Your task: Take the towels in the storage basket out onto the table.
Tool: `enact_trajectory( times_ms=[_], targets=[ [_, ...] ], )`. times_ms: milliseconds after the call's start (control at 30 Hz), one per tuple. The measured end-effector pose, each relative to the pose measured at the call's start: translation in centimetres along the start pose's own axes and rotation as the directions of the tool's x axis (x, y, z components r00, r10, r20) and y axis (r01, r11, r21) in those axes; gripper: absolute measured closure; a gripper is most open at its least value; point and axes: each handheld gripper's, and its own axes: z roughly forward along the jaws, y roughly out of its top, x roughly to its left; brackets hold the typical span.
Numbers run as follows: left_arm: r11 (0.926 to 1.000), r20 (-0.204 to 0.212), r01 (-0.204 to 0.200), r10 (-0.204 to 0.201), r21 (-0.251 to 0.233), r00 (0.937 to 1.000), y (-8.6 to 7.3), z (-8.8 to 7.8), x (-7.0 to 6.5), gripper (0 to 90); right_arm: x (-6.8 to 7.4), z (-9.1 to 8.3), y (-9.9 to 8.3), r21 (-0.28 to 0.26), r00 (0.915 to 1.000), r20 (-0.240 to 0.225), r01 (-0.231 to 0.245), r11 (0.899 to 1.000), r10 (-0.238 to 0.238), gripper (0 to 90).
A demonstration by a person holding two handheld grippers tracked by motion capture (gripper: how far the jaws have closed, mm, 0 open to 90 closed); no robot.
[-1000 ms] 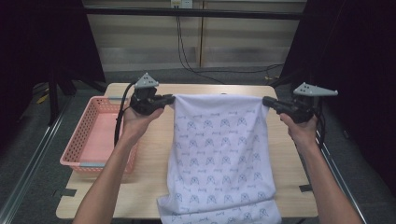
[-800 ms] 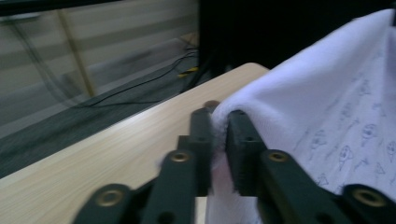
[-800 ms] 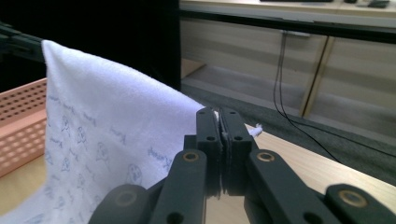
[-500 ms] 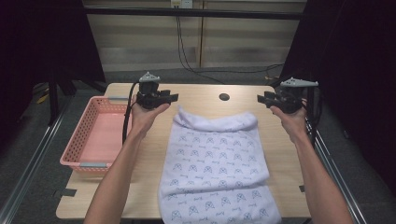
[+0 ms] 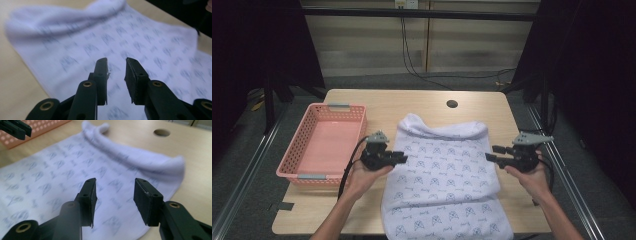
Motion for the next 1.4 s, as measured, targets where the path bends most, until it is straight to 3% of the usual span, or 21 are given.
enact_trajectory(
  times_ms=[100, 167, 233, 300, 333, 400, 500, 533, 600, 700, 867, 900, 967, 1067, 1133, 1167, 1200, 1233, 1267, 1333, 1400],
  targets=[
    [0.9953, 0.016, 0.003, -0.004, 0.097, 0.9999, -2.7, 1.0, -0.8, 71.6, 1.2, 0.3, -2.3, 0.064, 0.9994, -0.03, 0.017, 0.998, -0.015, 51.9],
    [0.9843, -0.001, -0.035, 0.036, 0.173, 0.9993, -3.8, 1.6, -1.3, 72.7, 1.6, 1.0, -3.6, 0.108, 0.9989, -0.044, 0.022, 0.994, -0.018, 51.8],
    [0.9851, -0.011, -0.032, 0.034, 0.169, 0.9993, -4.5, 1.4, -1.8, 77.2, 1.8, 1.8, -4.4, 0.137, 0.999, -0.044, 0.015, 0.99, -0.009, 51.3],
    [0.984, 0.007, -0.035, 0.035, 0.175, 0.9994, -4.8, 1.1, -2.2, 81.7, 2.1, 2.2, -4.8, 0.166, 0.9986, -0.05, 0.024, 0.986, -0.015, 51.2],
    [0.9811, 0.016, -0.058, 0.056, 0.185, 0.9983, -5.3, 0.6, -2.7, 82.8, 2.2, 2.1, -4.9, 0.169, 0.9985, -0.051, 0.027, 0.985, -0.019, 51.2],
    [0.9803, 0.044, -0.035, 0.027, 0.194, 0.9987, -6.5, -0.7, -3.6, 82.9, 2.2, 2.1, -5.2, 0.171, 0.9986, -0.049, 0.029, 0.985, -0.021, 51.4],
    [0.9782, 0.054, -0.052, 0.042, 0.201, 0.9977, -7.2, -1.3, -4.6, 82.8, 2.3, 2.4, -5.8, 0.199, 0.9982, -0.057, 0.03, 0.98, -0.019, 51.4],
    [0.9783, 0.056, -0.062, 0.052, 0.198, 0.9971, -7.5, -1.5, -5.0, 80.4, 2.7, 2.7, -6.3, 0.229, 0.9971, -0.068, 0.05, 0.972, -0.036, 56.2],
    [0.9771, 0.068, -0.061, 0.048, 0.204, 0.9965, -7.6, -1.7, -5.1, 79.2, 3.2, 2.5, -6.5, 0.231, 0.997, -0.06, 0.062, 0.971, -0.049, 65.6],
    [0.9768, 0.093, -0.057, 0.038, 0.207, 0.9949, -7.6, -1.7, -5.1, 78.4, 4.0, 1.8, -7.0, 0.235, 0.9957, -0.073, 0.073, 0.969, -0.058, 76.7],
    [0.9749, 0.147, -0.086, 0.056, 0.206, 0.9875, -7.6, -1.3, -5.7, 74.2, 5.0, 0.2, -7.9, 0.263, 0.9957, -0.081, 0.064, 0.963, -0.044, 80.0],
    [0.97, 0.157, -0.096, 0.062, 0.223, 0.9857, -7.6, -1.3, -5.9, 74.2, 5.2, -0.3, -8.3, 0.266, 0.9959, -0.085, 0.053, 0.962, -0.031, 80.1],
    [0.9688, 0.159, -0.099, 0.064, 0.227, 0.9852, -7.6, -1.3, -6.1, 78.6, 5.8, -1.3, -8.8, 0.286, 0.9936, -0.111, 0.051, 0.957, -0.02, 80.3],
    [0.9624, 0.19, -0.116, 0.07, 0.246, 0.9794, -7.9, -1.4, -6.9, 82.2, 6.4, -2.1, -9.2, 0.307, 0.9892, -0.143, 0.073, 0.949, -0.03, 80.4],
    [0.9576, 0.203, -0.128, 0.076, 0.258, 0.9762, -8.0, -1.7, -7.2, 82.7, 6.5, -2.1, -9.2, 0.303, 0.9875, -0.153, 0.085, 0.949, -0.04, 79.3],
    [0.9588, 0.183, -0.136, 0.091, 0.25, 0.9789, -7.9, -2.0, -7.3, 82.6, 6.4, -2.1, -9.1, 0.29, 0.9872, -0.157, 0.073, 0.954, -0.028, 77.8],
    [0.976, 0.179, -0.103, 0.069, 0.191, 0.9815, -7.7, -2.2, -7.3, 80.6, 6.3, -2.2, -9.0, 0.282, 0.9881, -0.151, 0.072, 0.957, -0.03, 75.2],
    [0.9864, 0.17, -0.06, 0.034, 0.153, 0.9849, -7.4, -2.5, -6.9, 77.3, 6.1, -2.1, -8.9, 0.256, 0.9879, -0.153, 0.062, 0.965, -0.023, 71.0],
    [0.9895, 0.162, -0.036, 0.013, 0.14, 0.9867, -7.1, -2.4, -6.4, 74.8, 5.9, -2.1, -8.7, 0.247, 0.9915, -0.13, 0.045, 0.968, -0.013, 69.3],
    [0.9892, 0.092, -0.027, 0.013, 0.144, 0.9957, -6.6, -2.1, -5.6, 68.8, 5.4, -1.9, -8.3, 0.21, 0.9933, -0.114, 0.045, 0.977, -0.021, 67.2],
    [0.9896, 0.084, -0.019, 0.007, 0.143, 0.9964, -5.9, -1.8, -4.7, 64.4, 4.8, -1.6, -7.7, 0.184, 0.996, -0.088, 0.03, 0.983, -0.014, 65.3]
  ],
)
